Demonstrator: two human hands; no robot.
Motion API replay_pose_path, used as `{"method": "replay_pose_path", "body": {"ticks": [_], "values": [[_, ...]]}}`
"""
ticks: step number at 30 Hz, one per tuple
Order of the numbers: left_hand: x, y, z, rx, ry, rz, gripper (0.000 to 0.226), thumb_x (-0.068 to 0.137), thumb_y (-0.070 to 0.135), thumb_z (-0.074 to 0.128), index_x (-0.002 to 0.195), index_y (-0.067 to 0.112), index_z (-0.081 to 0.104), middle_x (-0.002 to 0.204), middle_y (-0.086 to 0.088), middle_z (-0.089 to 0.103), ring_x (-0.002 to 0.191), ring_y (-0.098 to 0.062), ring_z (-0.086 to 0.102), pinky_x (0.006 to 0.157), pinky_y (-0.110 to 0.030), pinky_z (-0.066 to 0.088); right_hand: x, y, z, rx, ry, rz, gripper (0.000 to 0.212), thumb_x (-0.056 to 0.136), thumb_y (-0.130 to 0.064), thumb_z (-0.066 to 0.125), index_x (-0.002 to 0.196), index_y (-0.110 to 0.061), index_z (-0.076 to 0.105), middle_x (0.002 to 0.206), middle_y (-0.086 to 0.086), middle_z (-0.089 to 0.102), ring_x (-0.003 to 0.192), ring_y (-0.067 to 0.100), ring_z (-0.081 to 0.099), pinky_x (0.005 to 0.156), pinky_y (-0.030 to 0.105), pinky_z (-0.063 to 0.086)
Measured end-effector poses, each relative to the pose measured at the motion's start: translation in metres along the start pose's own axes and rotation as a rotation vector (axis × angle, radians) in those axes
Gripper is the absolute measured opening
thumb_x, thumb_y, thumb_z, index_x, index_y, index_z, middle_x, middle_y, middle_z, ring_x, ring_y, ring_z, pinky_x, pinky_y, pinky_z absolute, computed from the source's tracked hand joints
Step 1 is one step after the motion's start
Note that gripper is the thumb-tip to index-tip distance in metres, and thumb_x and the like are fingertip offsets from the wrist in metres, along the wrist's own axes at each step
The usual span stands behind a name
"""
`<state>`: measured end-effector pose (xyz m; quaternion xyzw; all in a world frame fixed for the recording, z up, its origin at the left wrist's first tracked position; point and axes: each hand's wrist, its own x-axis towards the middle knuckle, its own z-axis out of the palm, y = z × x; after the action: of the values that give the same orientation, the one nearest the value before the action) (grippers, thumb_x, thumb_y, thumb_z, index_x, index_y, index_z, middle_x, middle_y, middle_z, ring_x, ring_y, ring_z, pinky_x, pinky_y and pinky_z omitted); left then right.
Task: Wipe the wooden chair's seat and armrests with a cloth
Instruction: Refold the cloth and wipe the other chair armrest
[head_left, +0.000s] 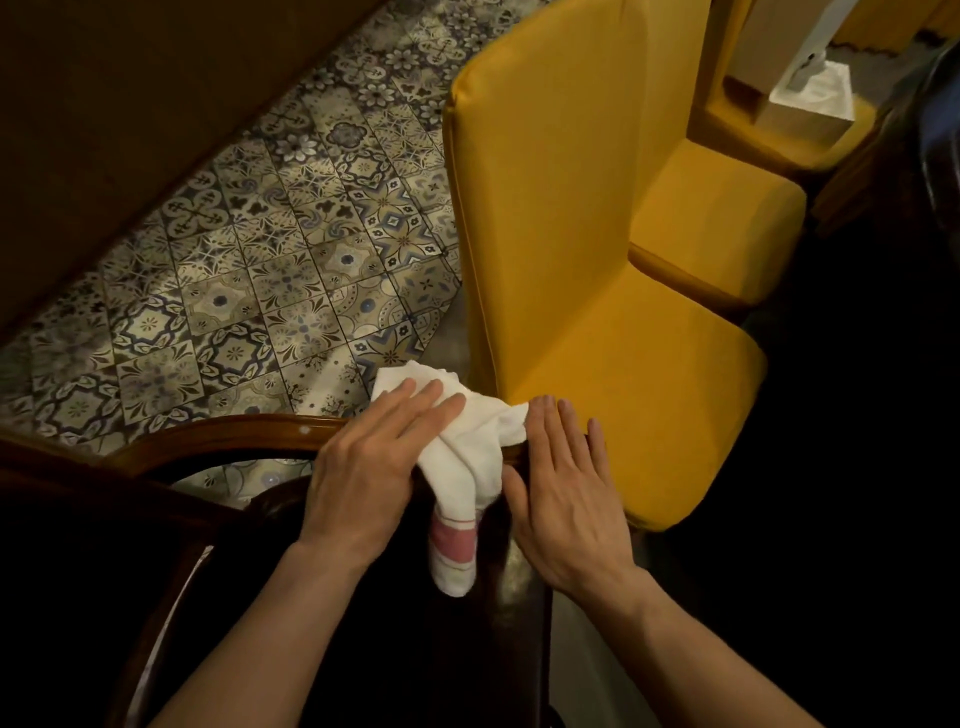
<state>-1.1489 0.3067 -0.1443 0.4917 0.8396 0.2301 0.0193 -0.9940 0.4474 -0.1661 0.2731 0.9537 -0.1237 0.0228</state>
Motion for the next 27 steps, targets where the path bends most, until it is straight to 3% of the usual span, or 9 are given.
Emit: {"method": "replay_pose_path", "body": {"ticks": [6, 8, 11, 14, 16, 19, 23, 25, 27], "values": [[-0.003, -0.029, -0.039, 0.105, 0.188, -0.018, 0.057, 0.087, -0.001, 0.055, 0.14, 0.022, 0.059, 0.147, -0.002, 0.055, 0.137, -0.026, 0.049, 0.107, -0.042, 0.045, 0.003, 0.003, 0.009, -0.107, -0.02, 0.021, 0.091, 0.095, -0.073, 0.016, 0.16, -0.011, 0.006, 0.168, 0.015, 0.008, 0.155, 0.031, -0.002, 0.124, 0.055, 0.006], [-0.011, -0.044, -0.05, 0.174, 0.155, -0.05, 0.057, 0.086, 0.006, 0.053, 0.141, 0.022, 0.058, 0.147, -0.003, 0.055, 0.137, -0.028, 0.049, 0.106, -0.046, 0.046, 0.005, 0.003, 0.01, -0.117, -0.019, 0.026, 0.092, 0.094, -0.073, 0.02, 0.16, -0.011, 0.009, 0.167, 0.015, 0.013, 0.155, 0.032, 0.001, 0.123, 0.055, 0.007], [-0.029, -0.06, -0.054, 0.219, -0.053, -0.121, 0.063, 0.088, 0.001, 0.048, 0.144, 0.028, 0.053, 0.15, -0.005, 0.052, 0.139, -0.034, 0.046, 0.108, -0.054, 0.043, 0.005, 0.001, 0.013, -0.132, -0.009, 0.029, 0.093, 0.093, -0.074, 0.021, 0.16, -0.011, 0.01, 0.167, 0.016, 0.014, 0.155, 0.032, 0.002, 0.123, 0.056, 0.008], [-0.043, -0.068, -0.044, 0.149, -0.308, -0.133, 0.078, 0.085, 0.0, 0.05, 0.152, 0.038, 0.036, 0.163, -0.001, 0.03, 0.152, -0.027, 0.021, 0.123, -0.041, 0.016, 0.006, 0.0, 0.016, -0.163, -0.001, 0.039, 0.096, 0.092, -0.076, 0.022, 0.16, -0.01, 0.009, 0.167, 0.016, 0.014, 0.155, 0.033, 0.001, 0.123, 0.057, 0.008], [-0.048, -0.068, -0.039, 0.139, -0.344, -0.131, 0.085, 0.078, 0.018, 0.052, 0.156, 0.038, 0.025, 0.167, 0.004, 0.013, 0.155, -0.02, 0.0, 0.125, -0.038, 0.003, 0.007, 0.0, 0.018, -0.191, -0.005, 0.039, 0.099, 0.09, -0.078, 0.022, 0.16, -0.009, 0.008, 0.167, 0.016, 0.013, 0.155, 0.033, 0.0, 0.123, 0.057, 0.007], [-0.056, -0.064, -0.033, 0.129, -0.343, -0.127, 0.092, 0.078, 0.052, 0.05, 0.159, 0.038, 0.009, 0.168, 0.006, -0.009, 0.151, -0.015, -0.021, 0.124, -0.045, -0.001, 0.006, -0.001, 0.018, -0.211, -0.005, 0.034, 0.103, 0.088, -0.081, 0.023, 0.16, -0.008, 0.008, 0.167, 0.017, 0.013, 0.155, 0.034, 0.0, 0.123, 0.057, 0.006], [-0.054, -0.062, -0.024, 0.141, -0.288, -0.155, 0.101, 0.079, 0.087, 0.04, 0.16, 0.034, 0.01, 0.169, 0.005, -0.006, 0.153, -0.018, -0.014, 0.124, -0.045, 0.0, 0.006, -0.001, 0.02, -0.223, 0.012, 0.036, 0.106, 0.087, -0.082, 0.027, 0.159, -0.006, 0.012, 0.166, 0.019, 0.017, 0.154, 0.036, 0.004, 0.123, 0.058, 0.008], [-0.049, -0.062, -0.018, 0.221, -0.262, -0.154, 0.095, 0.083, 0.08, 0.039, 0.16, 0.031, 0.012, 0.168, 0.003, 0.002, 0.155, -0.022, -0.003, 0.125, -0.044, 0.004, 0.006, -0.001, 0.021, -0.232, 0.018, 0.038, 0.107, 0.086, -0.084, 0.027, 0.159, -0.006, 0.012, 0.166, 0.019, 0.016, 0.155, 0.035, 0.003, 0.123, 0.058, 0.008], [-0.044, -0.064, -0.014, 0.235, -0.212, -0.143, 0.085, 0.087, 0.062, 0.054, 0.158, 0.026, 0.024, 0.166, -0.001, 0.019, 0.153, -0.027, 0.015, 0.124, -0.043, 0.013, 0.007, 0.0, 0.023, -0.244, 0.025, 0.03, 0.108, 0.086, -0.084, 0.026, 0.159, -0.007, 0.01, 0.166, 0.019, 0.014, 0.155, 0.035, 0.001, 0.123, 0.057, 0.007]]}}
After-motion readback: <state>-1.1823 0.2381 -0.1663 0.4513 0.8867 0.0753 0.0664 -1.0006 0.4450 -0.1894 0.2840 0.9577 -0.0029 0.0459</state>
